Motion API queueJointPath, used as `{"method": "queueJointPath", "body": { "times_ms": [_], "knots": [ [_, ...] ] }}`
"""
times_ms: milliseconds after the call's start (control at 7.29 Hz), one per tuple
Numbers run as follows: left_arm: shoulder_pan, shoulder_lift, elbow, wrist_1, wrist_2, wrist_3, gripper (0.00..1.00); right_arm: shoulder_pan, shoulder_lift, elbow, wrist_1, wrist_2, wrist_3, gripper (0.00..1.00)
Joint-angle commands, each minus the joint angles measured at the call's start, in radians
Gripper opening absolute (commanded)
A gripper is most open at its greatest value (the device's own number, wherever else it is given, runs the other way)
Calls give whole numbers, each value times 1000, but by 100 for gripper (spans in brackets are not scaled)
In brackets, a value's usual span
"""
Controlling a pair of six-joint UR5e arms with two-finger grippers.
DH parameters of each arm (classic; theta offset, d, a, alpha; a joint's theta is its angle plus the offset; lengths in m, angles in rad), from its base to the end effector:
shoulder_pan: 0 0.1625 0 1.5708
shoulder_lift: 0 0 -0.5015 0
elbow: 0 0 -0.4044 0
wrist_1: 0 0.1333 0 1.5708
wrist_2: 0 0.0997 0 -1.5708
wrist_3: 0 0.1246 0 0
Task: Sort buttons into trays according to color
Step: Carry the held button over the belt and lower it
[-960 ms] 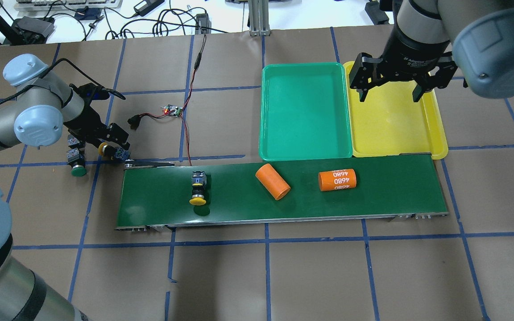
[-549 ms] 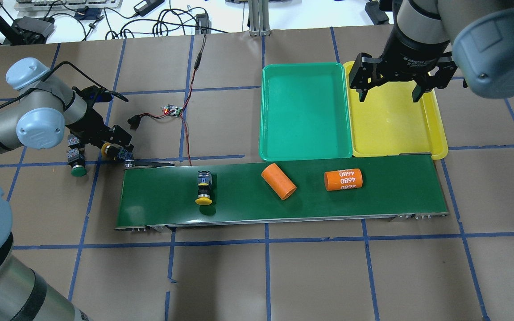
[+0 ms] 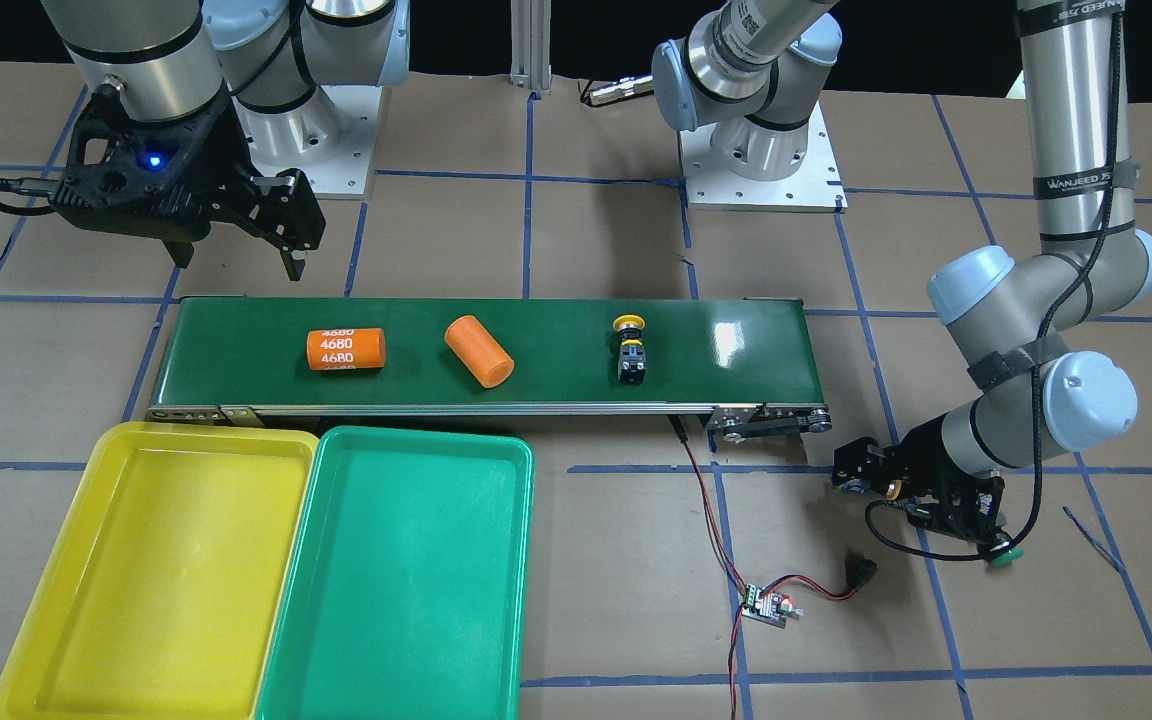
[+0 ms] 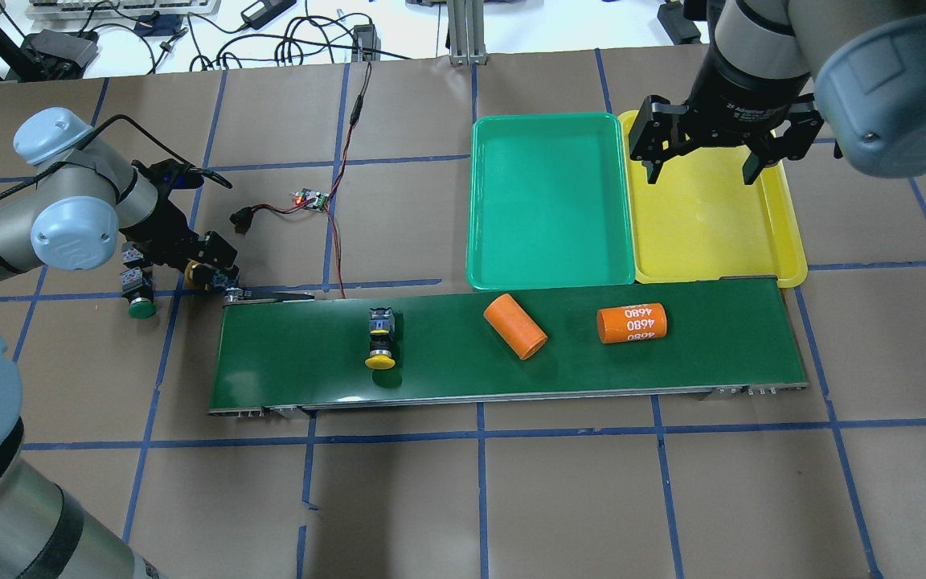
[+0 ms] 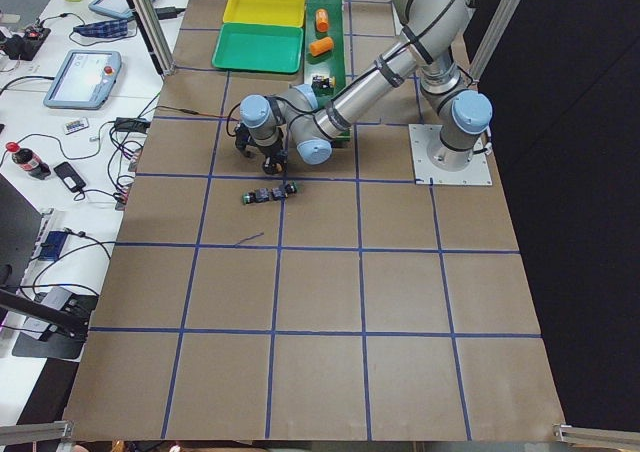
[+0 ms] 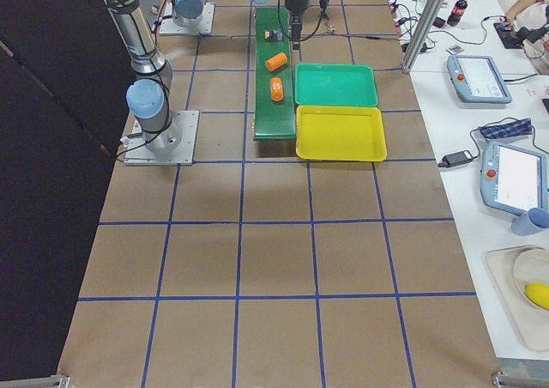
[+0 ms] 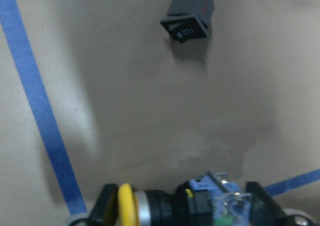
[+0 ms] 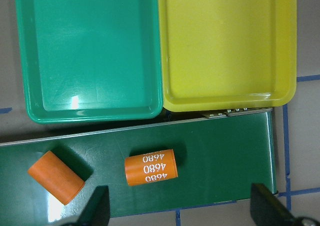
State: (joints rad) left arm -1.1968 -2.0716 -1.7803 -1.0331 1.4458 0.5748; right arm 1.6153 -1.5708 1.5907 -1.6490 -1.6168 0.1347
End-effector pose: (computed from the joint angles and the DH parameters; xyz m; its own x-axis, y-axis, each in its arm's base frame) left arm 0.0896 -0.6356 0.1998 -0.9643 0.1776 0.1965 0.1958 0.9776 0.0774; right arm 0.1502 -0.5049 0.5375 -0.9950 0.0925 0.0377 0.0900 0.9939 -0.0639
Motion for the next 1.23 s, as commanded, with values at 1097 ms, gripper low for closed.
{"method": "queueJointPath", "body": {
  "times_ms": [1097],
  "knots": [
    [-182, 389, -177, -294, 36, -191, 0, 0, 0, 0, 2, 0, 0, 100]
  ]
}}
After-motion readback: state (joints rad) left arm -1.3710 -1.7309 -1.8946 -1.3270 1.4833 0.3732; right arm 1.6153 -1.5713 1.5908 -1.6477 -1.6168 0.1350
